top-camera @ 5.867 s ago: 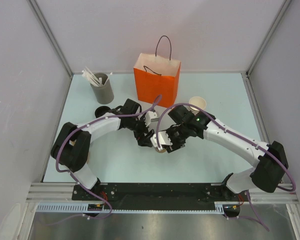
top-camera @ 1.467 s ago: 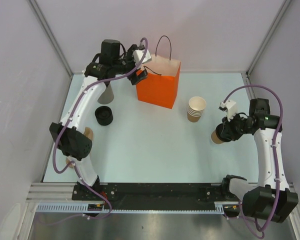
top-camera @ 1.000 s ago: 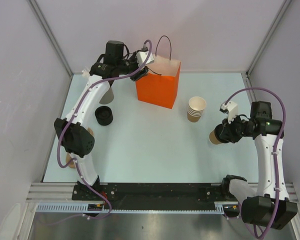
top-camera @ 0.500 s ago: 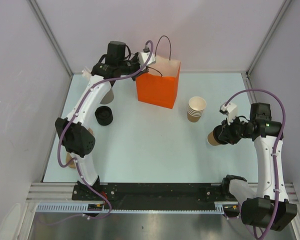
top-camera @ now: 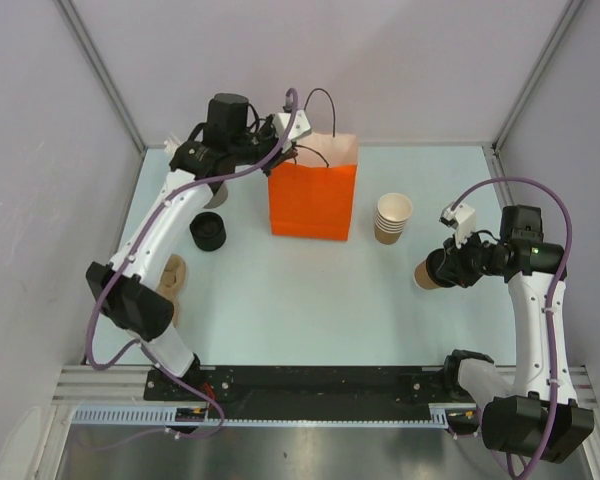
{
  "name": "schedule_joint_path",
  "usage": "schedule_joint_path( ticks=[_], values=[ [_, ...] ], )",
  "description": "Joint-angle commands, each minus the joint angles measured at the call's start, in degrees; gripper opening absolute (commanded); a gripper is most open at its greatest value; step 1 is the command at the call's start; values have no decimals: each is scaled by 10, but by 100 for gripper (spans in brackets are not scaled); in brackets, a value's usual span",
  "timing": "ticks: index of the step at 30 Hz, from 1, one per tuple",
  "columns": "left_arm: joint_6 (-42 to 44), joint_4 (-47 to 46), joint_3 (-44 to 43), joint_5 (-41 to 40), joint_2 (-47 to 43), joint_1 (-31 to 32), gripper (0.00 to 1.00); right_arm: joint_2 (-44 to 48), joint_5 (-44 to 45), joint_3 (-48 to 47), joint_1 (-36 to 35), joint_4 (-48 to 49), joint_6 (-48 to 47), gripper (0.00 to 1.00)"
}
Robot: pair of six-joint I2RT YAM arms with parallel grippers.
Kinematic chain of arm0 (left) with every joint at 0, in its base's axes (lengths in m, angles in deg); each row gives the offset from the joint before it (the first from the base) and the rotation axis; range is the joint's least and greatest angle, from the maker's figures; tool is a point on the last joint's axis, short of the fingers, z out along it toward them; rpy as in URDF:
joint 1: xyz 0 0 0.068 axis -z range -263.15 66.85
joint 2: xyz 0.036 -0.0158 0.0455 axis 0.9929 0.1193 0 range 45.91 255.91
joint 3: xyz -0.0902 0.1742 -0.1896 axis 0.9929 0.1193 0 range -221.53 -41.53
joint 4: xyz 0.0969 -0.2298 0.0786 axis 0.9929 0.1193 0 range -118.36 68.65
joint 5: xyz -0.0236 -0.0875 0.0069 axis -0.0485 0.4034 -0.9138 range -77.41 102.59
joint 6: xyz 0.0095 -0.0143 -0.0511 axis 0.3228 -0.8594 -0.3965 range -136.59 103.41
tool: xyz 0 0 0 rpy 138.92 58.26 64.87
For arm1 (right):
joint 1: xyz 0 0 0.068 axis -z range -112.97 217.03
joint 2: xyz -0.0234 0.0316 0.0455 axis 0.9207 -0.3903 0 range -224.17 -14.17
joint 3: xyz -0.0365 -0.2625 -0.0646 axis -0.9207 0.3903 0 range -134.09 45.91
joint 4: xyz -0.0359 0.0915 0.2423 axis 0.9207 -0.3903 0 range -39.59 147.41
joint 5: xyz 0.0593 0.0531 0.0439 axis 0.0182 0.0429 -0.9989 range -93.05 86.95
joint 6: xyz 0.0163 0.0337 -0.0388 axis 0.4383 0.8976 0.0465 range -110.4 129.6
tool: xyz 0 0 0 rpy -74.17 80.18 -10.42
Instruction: Pack the takeout coffee
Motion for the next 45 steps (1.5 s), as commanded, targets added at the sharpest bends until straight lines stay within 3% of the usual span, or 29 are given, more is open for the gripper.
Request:
schedule_joint_path(
  ticks=[1, 18, 28, 34, 45],
  values=[
    [-36, -15, 48, -27, -88, 26, 0, 10, -17, -2, 2, 14, 7, 0],
    [-139, -11, 225, -115, -261, 119, 0, 39, -18, -3, 1, 10, 11, 0],
    [-180, 25, 238, -114, -298, 141, 0, 27, -6, -2, -1, 26, 26, 0],
    [-202, 31, 243, -81, -296, 147, 8, 27, -12, -2, -3, 27, 31, 0],
    [-275, 10, 210, 14, -261, 150, 6, 27, -8, -2, -15, 40, 54, 0]
  ],
)
